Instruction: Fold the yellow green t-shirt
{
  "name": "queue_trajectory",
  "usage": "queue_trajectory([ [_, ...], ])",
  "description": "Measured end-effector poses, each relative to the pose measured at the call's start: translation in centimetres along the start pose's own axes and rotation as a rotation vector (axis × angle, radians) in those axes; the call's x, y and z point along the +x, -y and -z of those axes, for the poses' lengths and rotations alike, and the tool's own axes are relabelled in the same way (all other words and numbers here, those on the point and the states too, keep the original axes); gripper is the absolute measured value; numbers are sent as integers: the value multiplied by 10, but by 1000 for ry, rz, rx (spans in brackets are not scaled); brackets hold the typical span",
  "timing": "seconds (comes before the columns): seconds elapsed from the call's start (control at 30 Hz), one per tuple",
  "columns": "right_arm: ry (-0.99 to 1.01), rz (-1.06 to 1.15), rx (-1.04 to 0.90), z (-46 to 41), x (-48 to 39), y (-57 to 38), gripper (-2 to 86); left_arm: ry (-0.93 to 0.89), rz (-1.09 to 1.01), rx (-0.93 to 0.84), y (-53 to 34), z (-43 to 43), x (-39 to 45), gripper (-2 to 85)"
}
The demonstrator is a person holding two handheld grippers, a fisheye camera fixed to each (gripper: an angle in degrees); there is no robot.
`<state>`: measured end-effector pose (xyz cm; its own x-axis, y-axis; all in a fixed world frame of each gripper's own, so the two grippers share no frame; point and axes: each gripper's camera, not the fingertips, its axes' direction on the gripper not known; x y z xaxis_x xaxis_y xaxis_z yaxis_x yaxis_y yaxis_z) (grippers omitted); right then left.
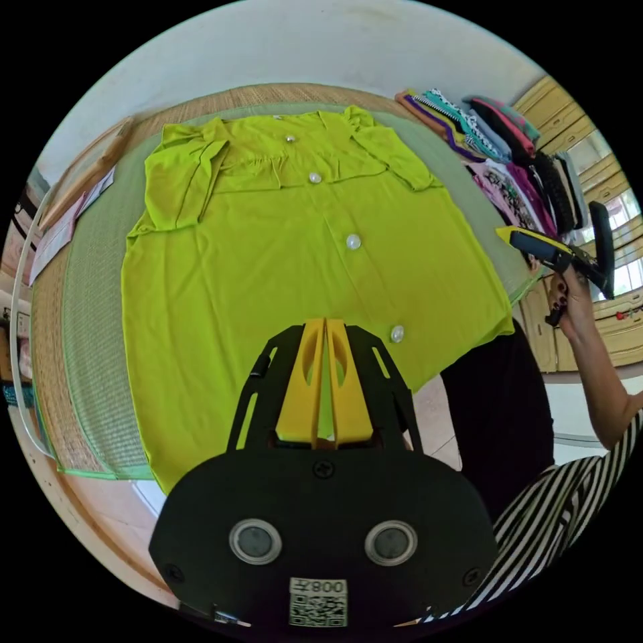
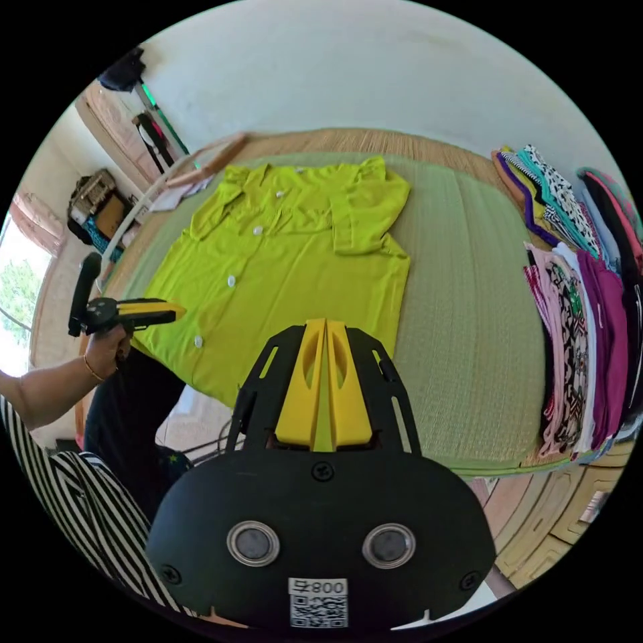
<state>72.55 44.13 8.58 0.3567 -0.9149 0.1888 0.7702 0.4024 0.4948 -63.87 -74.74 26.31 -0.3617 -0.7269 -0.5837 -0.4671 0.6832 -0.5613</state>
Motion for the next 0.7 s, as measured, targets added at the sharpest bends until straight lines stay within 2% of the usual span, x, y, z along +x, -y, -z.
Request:
queue_trajectory([
  [0.17,-91,63,-210,-68,-43,-34,2,-6,87,39,-35,6,3,2],
  [0.23,-158,59,-136,-74,-56,-47,2,-12,94,25,-45,13,1,2],
  [0.4,-135,4,-166,-79,-53,-40,2,-83,101,-28,-66,36,-12,1],
  [0.5,-37,-65,-207,-74,-37,-35,2,-216,179,52,-97,64,-33,2],
  [0.7,22,-183,-103,-30,-4,-74,2,-368,386,227,-197,122,-104,6],
])
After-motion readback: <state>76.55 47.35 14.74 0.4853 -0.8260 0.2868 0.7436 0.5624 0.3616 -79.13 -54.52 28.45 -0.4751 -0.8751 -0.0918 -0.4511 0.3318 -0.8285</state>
